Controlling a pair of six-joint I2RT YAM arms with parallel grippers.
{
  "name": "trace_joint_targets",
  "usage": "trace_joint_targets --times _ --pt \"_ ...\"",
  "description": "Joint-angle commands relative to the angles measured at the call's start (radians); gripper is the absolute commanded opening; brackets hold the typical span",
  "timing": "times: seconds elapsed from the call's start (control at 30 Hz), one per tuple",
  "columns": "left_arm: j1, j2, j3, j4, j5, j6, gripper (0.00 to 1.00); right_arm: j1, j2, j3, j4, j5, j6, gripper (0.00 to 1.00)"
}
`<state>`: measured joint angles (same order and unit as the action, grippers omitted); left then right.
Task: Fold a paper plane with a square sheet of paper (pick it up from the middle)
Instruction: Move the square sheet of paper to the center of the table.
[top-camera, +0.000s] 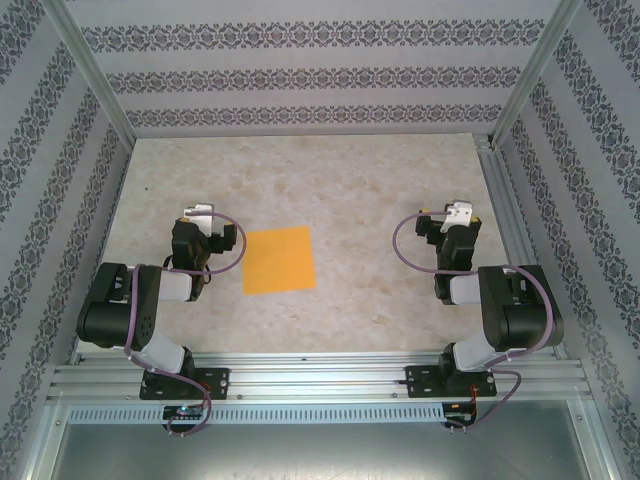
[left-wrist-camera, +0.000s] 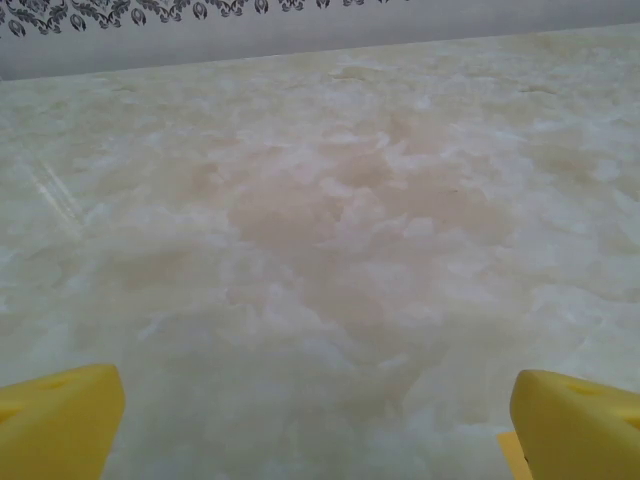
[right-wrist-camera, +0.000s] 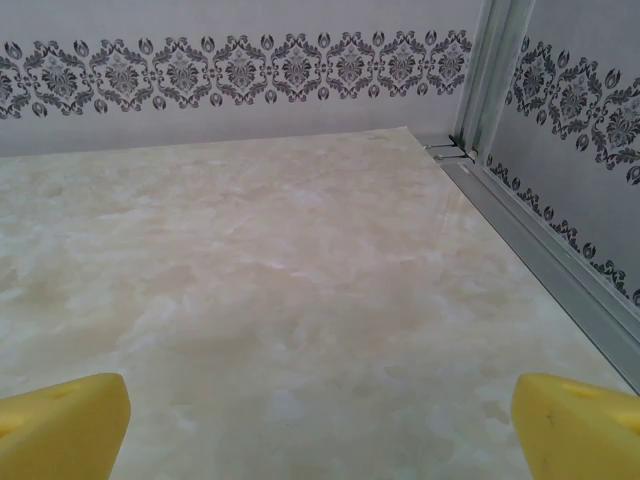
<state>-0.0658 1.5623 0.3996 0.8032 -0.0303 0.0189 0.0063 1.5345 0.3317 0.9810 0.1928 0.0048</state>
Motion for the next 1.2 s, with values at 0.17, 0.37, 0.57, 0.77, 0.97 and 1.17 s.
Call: trace_joint_targets --times 0.17,0.37,0.57,0.77,0.97,1.17 --pt "0.010 -0.002 0.021 0.018 0.018 0.011 1.00 0.008 0.003 0.004 0.036 0.000 0.004 0.98" --pt "0.010 -0.002 0.020 0.018 0.018 0.012 1.00 0.008 0.003 0.004 0.036 0.000 0.004 0.98" --pt "0.010 -0.002 0.020 0.018 0.018 0.012 1.00 0.008 0.003 0.004 0.036 0.000 0.004 0.98" --pt "0.011 -0.002 0.020 0.018 0.018 0.011 1.00 0.008 0.003 0.004 0.036 -0.001 0.004 0.98" --pt "0.010 -0.001 0.019 0.019 0.018 0.012 1.00 0.008 0.004 0.004 0.036 -0.001 0.004 0.98" --pt "0.010 -0.020 0.018 0.009 0.021 0.013 1.00 0.007 0.003 0.004 0.034 -0.006 0.004 0.98"
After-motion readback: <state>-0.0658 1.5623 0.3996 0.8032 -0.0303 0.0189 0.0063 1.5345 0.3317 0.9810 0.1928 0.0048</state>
